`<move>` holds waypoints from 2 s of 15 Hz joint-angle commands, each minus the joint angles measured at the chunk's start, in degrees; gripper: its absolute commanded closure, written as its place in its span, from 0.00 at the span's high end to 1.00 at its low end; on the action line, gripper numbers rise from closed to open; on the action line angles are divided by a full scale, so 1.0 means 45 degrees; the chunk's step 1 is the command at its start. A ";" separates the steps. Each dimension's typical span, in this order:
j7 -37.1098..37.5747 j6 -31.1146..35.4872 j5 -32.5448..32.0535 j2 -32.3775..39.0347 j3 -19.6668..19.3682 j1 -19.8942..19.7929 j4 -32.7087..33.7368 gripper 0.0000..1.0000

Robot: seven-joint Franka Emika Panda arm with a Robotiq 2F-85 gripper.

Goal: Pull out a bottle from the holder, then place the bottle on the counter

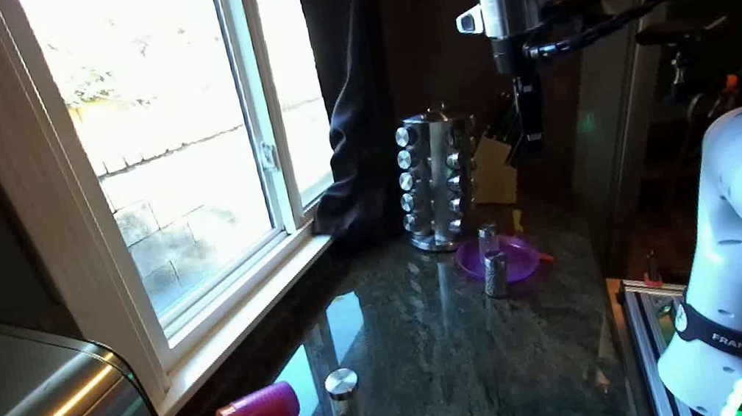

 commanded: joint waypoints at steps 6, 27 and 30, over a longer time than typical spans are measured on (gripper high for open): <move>0.0204 -0.0088 -0.0162 0.0018 -0.0236 0.0342 0.0037 1.00; 0.1083 0.8930 -0.1924 0.1423 -0.2636 -0.3003 -0.1315 1.00; 0.0756 0.8811 -0.1515 0.1499 -0.2675 -0.3193 -0.1222 1.00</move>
